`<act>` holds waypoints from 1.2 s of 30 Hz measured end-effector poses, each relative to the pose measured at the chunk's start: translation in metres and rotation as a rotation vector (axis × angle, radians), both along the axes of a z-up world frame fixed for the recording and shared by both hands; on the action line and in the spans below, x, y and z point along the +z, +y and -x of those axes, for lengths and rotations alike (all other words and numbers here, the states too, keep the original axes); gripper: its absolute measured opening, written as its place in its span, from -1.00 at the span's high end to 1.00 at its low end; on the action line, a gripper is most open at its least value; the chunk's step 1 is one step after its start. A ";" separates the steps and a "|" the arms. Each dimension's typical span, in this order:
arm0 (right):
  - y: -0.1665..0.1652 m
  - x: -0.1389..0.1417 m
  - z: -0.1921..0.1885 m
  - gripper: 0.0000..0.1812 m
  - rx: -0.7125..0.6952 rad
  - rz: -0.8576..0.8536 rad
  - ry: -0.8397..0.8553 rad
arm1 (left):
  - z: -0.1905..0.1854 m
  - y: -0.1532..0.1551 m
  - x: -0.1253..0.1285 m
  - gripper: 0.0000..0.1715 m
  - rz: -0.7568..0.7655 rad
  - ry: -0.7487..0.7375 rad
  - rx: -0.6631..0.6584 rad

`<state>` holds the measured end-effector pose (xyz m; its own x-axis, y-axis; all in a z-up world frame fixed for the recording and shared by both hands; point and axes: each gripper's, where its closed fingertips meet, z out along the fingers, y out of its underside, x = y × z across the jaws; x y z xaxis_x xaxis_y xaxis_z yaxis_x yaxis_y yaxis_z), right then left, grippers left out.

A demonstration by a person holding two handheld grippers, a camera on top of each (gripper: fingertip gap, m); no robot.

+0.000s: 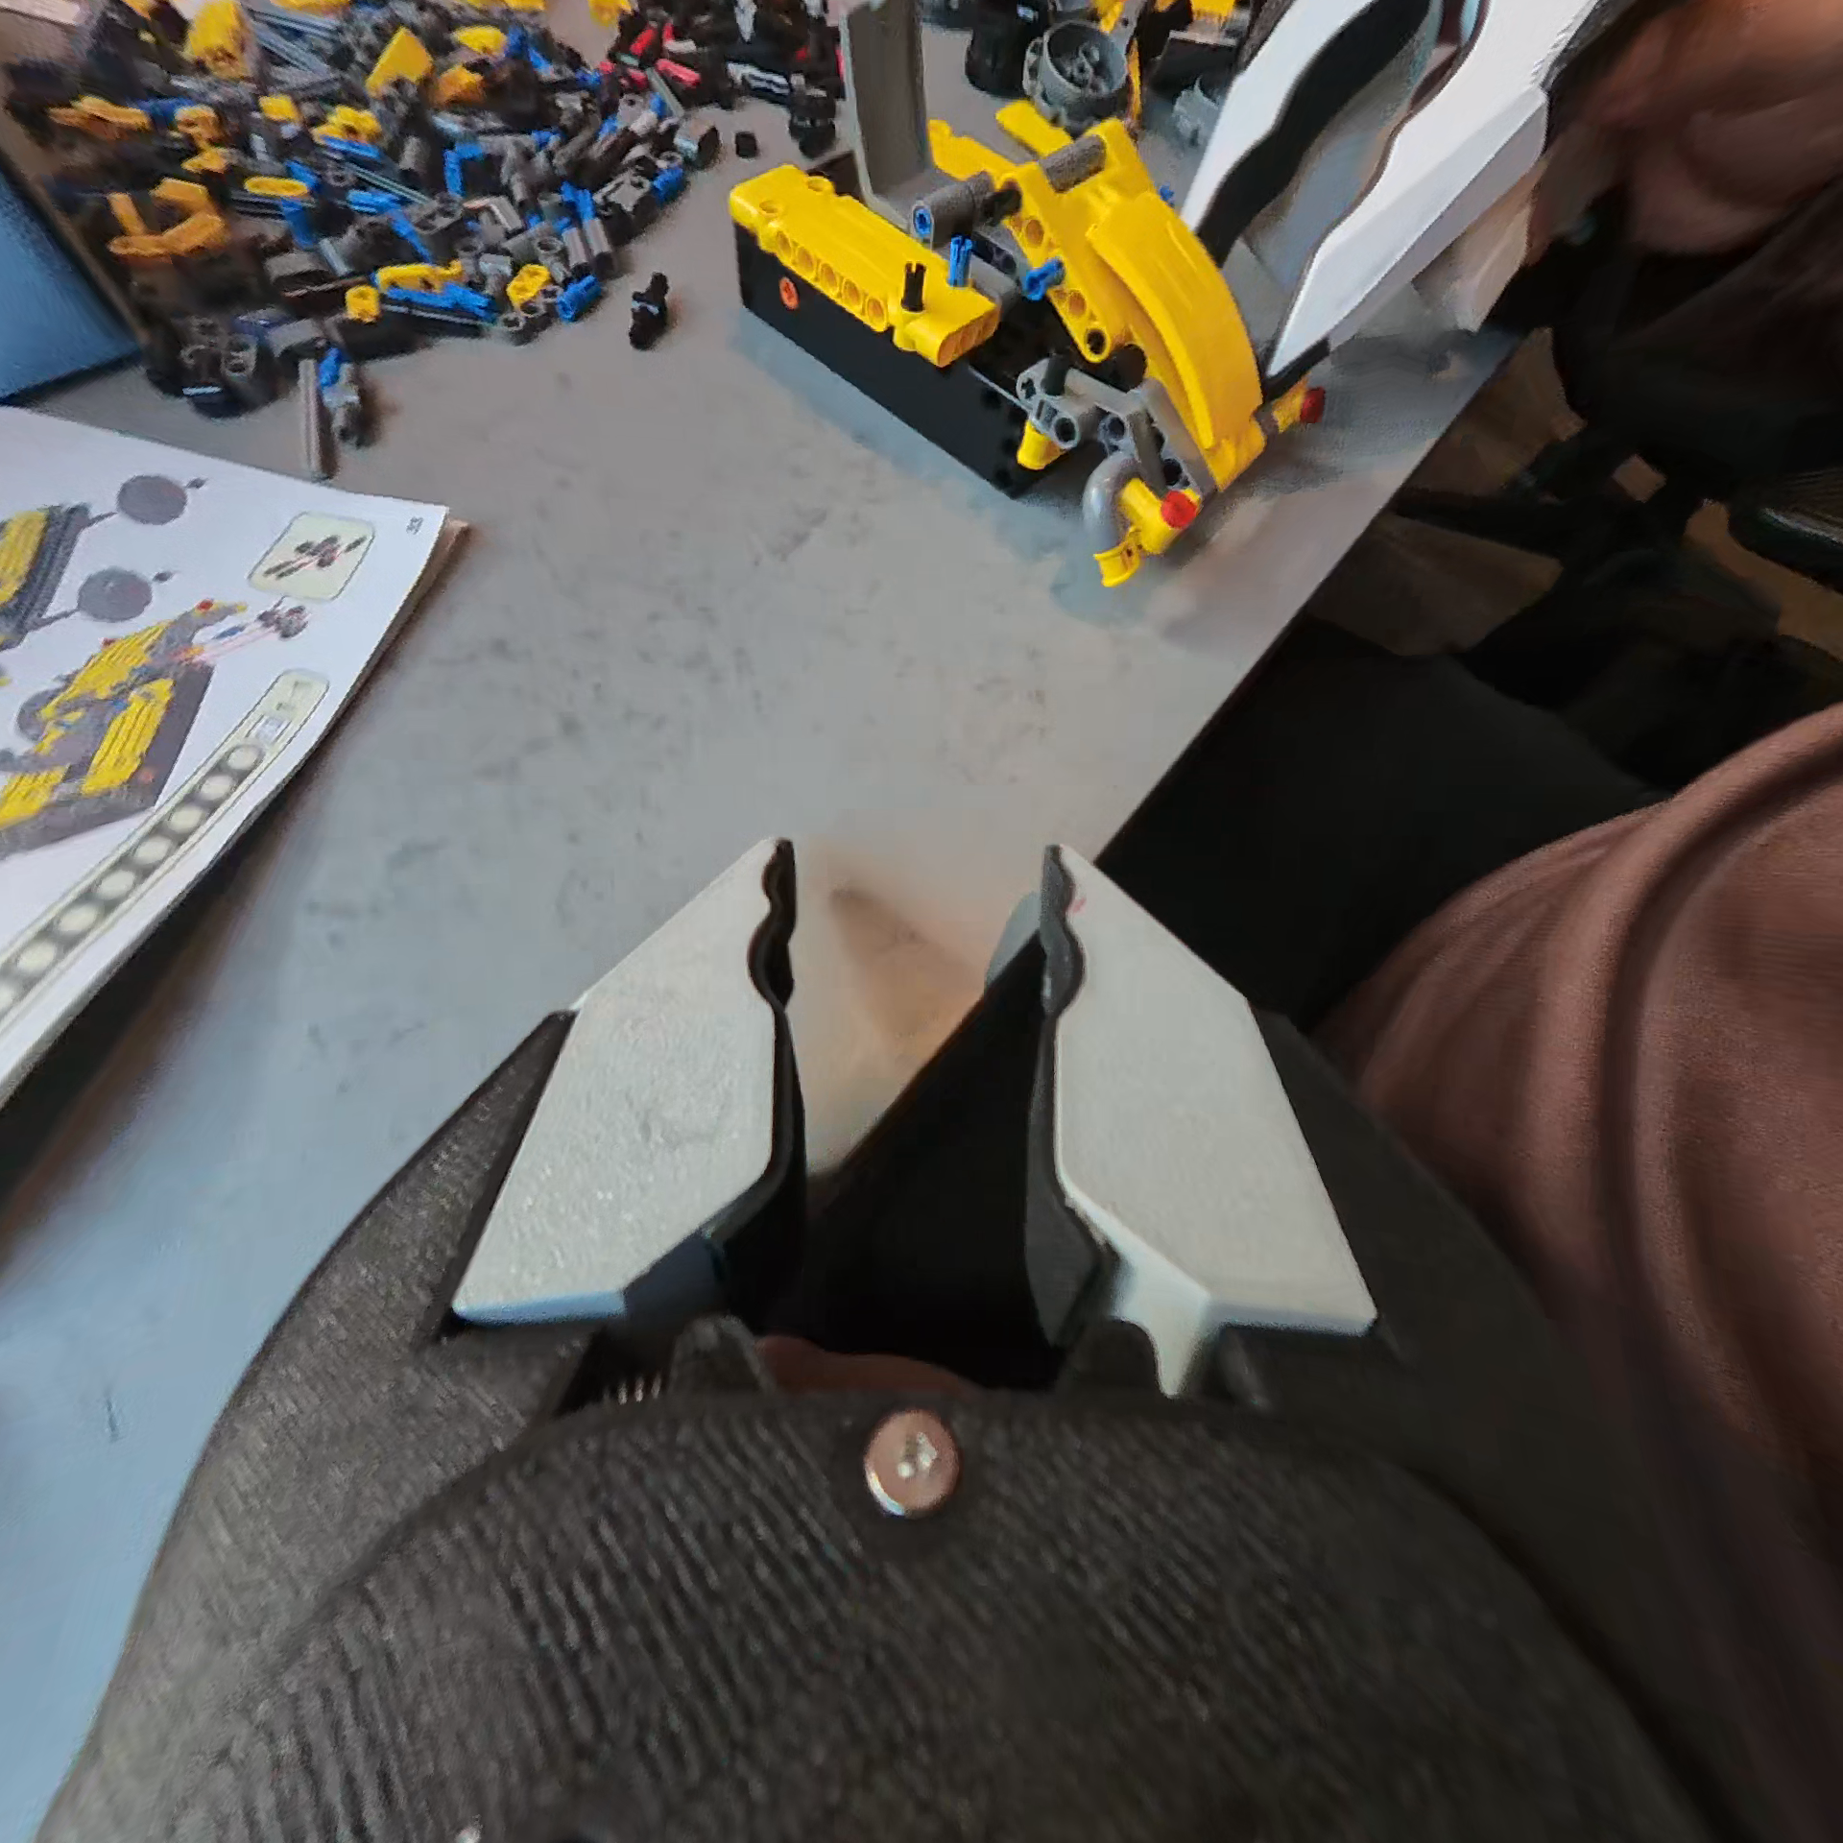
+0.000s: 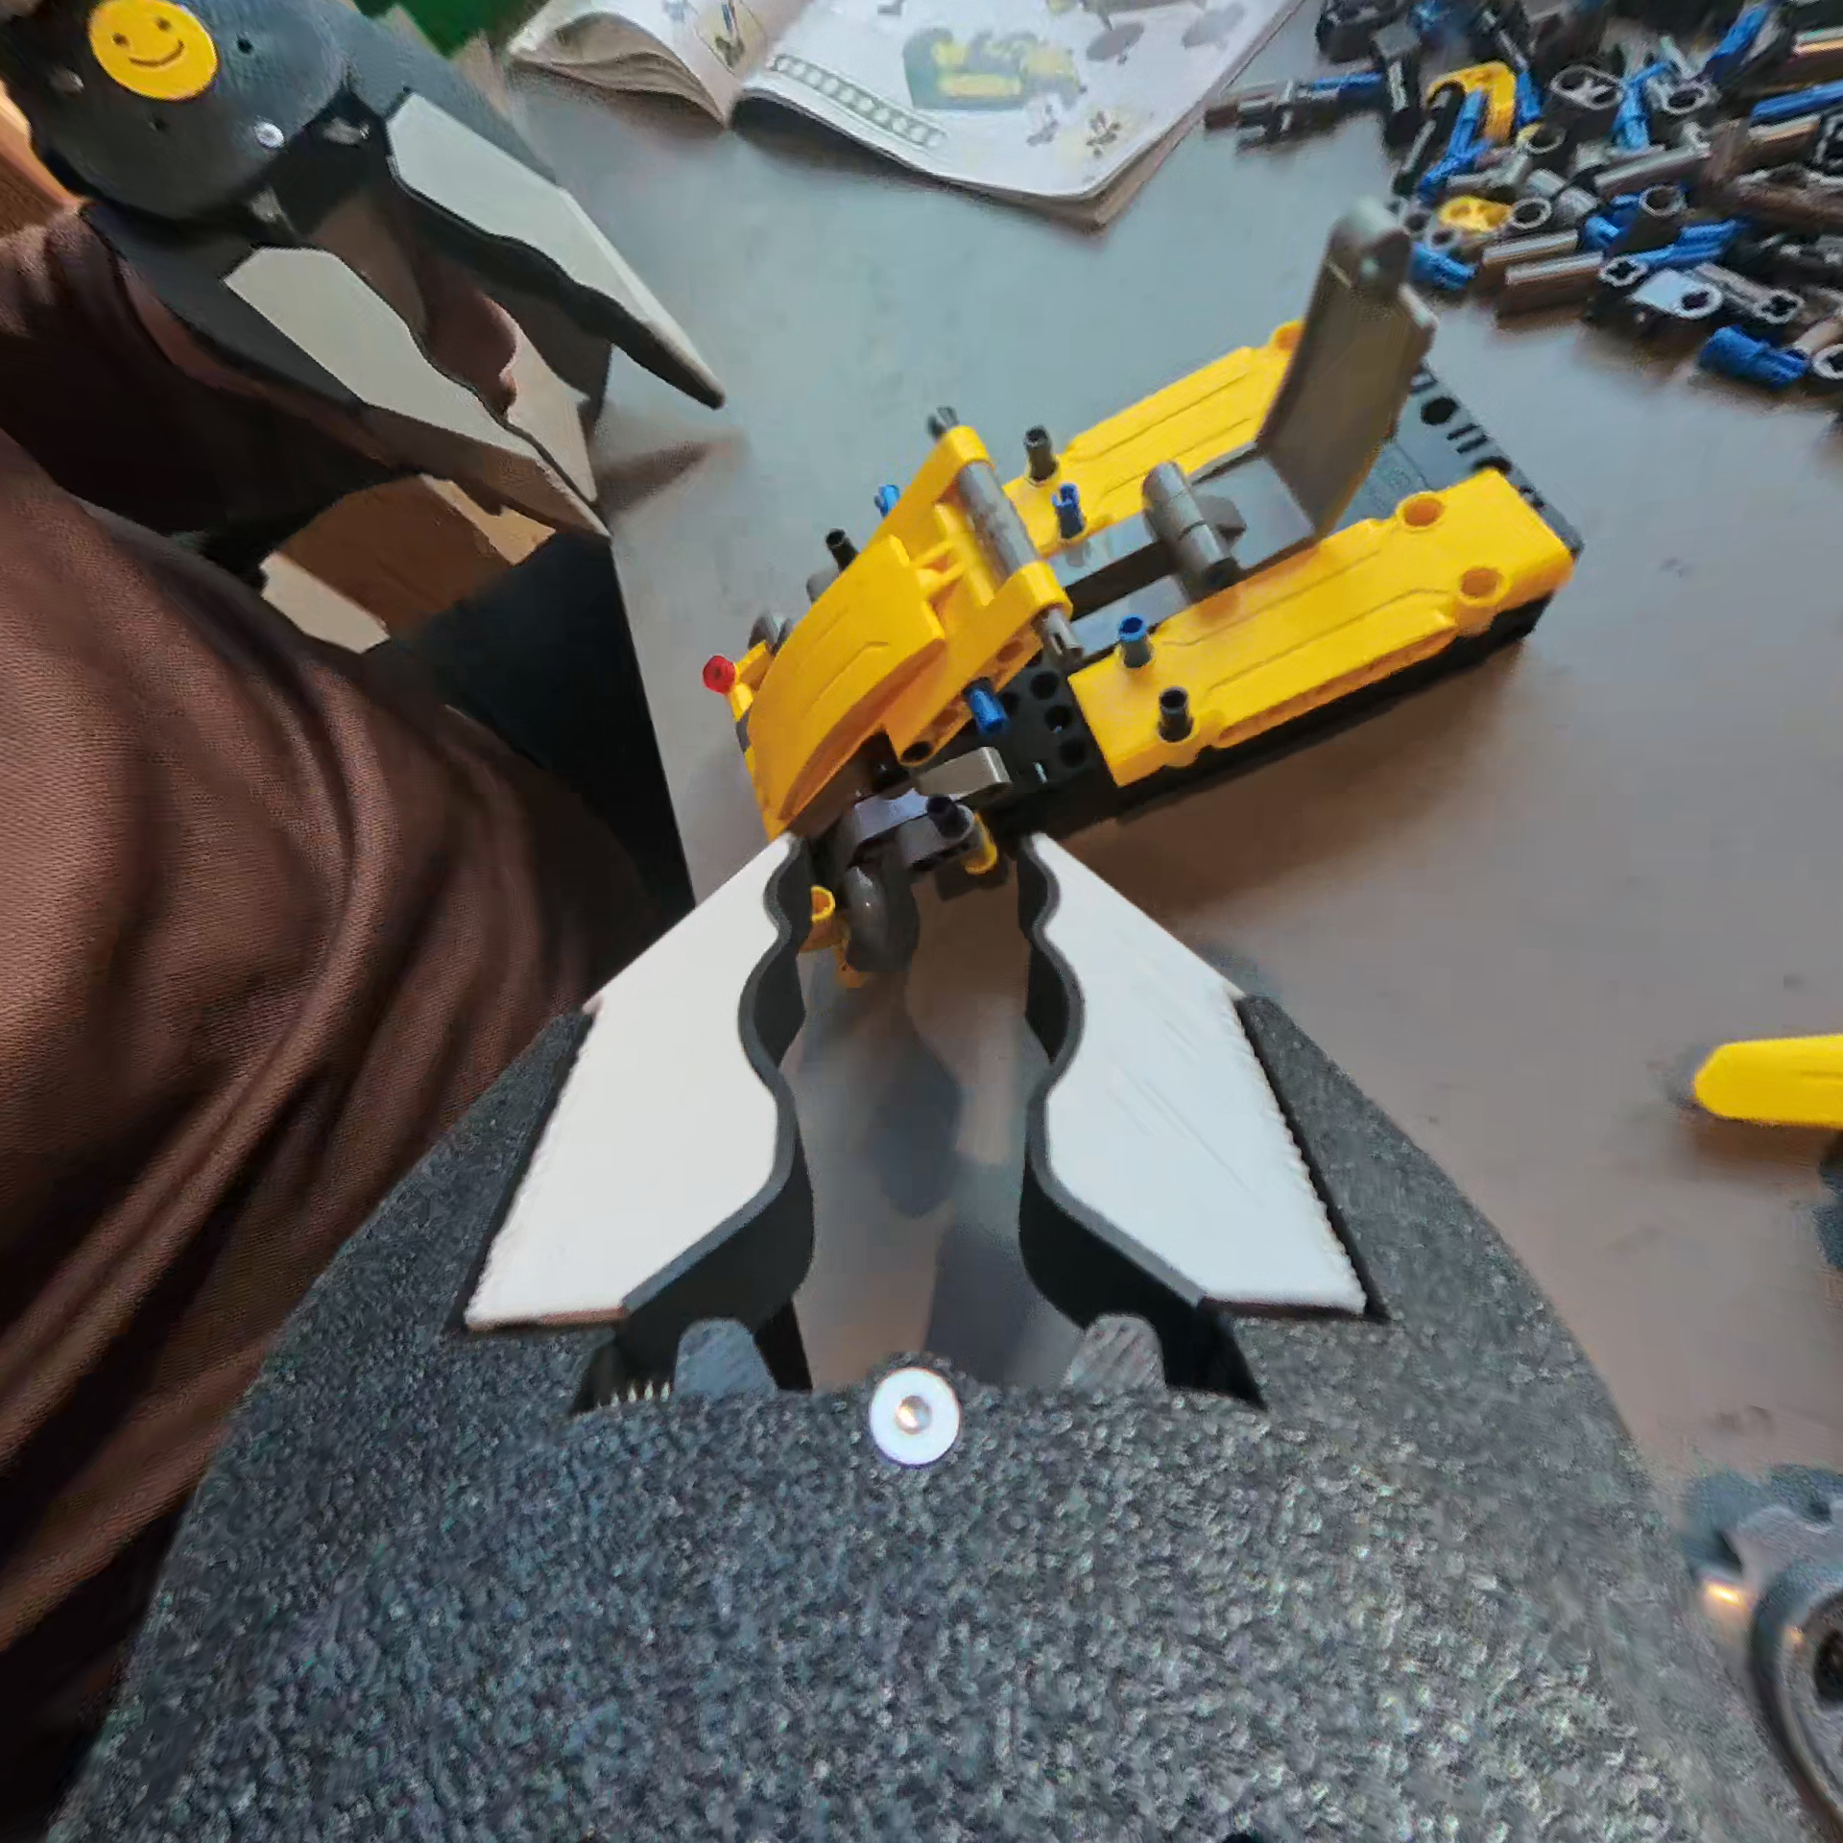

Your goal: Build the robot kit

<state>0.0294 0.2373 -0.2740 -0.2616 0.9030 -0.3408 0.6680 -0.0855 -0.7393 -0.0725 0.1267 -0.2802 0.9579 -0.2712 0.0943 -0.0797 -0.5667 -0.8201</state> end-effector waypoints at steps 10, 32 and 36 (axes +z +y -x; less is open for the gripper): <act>-0.048 0.002 0.033 0.48 0.042 -0.046 0.008 | -0.005 -0.030 0.010 0.48 -0.154 -0.075 0.073; -0.005 0.037 0.017 0.56 -0.288 -0.279 0.324 | -0.053 -0.013 0.017 0.56 -0.340 0.041 -0.164; -0.004 0.036 0.014 0.58 -0.298 -0.259 0.320 | -0.055 -0.009 0.012 0.58 -0.333 0.083 -0.175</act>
<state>0.0151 0.2338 -0.2382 -0.0343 0.9986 -0.0403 0.3788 -0.0244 -0.9252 -0.0177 0.1177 -0.2680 0.8950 -0.4341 -0.1025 -0.2257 -0.2425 -0.9435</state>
